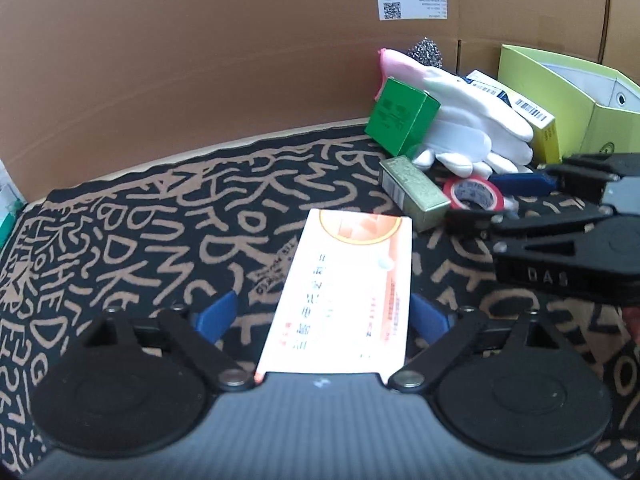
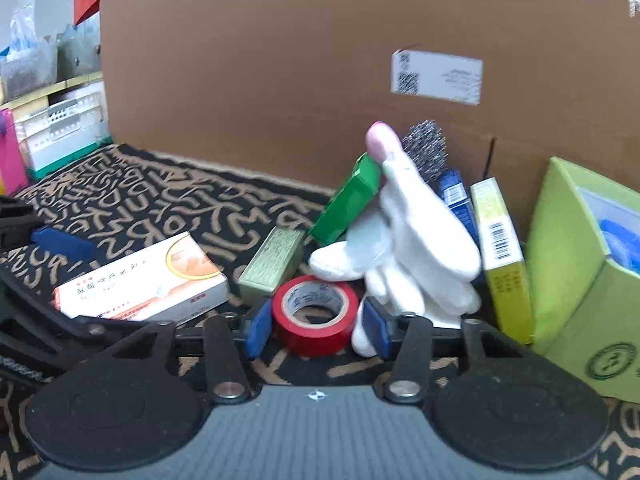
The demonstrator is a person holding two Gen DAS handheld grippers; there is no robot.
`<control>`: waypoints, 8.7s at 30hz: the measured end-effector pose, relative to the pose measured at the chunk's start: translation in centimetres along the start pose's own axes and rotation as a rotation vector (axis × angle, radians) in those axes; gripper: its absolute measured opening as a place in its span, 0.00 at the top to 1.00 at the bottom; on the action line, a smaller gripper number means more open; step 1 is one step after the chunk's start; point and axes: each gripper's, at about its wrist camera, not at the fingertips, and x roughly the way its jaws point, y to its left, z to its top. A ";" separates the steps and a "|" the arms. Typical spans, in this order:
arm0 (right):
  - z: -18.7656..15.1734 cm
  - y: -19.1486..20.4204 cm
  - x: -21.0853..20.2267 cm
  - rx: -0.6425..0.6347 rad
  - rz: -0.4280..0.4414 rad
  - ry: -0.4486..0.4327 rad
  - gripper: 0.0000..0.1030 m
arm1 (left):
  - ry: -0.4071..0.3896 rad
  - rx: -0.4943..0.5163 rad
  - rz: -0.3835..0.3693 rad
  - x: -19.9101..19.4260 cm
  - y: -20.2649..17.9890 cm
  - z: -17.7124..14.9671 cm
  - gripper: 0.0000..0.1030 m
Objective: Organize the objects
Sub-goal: 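Grasp the red tape roll with the right gripper while the left holds the medicine box, then carry medicine box and red tape into the lime-green box and open both grippers, then grasp the pale soap bar with the left gripper while the right grasps the clear tube, then carry soap bar and clear tube into the lime-green box and release both, then grasp the green box with the left gripper while the right grasps the white gloves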
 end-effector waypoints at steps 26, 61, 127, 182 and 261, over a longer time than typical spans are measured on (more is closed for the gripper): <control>-5.7 -0.4 -8.7 0.101 0.086 0.017 0.51 | 0.041 0.015 -0.045 -0.7 -1.9 0.2 0.34; -1.5 -23.2 -15.8 0.221 -0.455 -0.258 0.51 | -0.208 0.173 -0.377 0.9 -29.2 20.9 0.33; 0.8 1.7 -4.9 -0.040 -0.093 -0.104 0.58 | -0.070 -0.287 -0.114 2.1 1.8 1.2 0.78; -6.7 -0.1 -11.4 0.159 0.006 0.024 0.70 | -0.044 0.150 -0.180 -2.5 -7.5 -0.7 0.78; -6.5 -3.4 -11.0 0.295 -0.051 -0.034 0.24 | -0.158 -0.292 -0.032 0.6 -2.9 4.1 0.00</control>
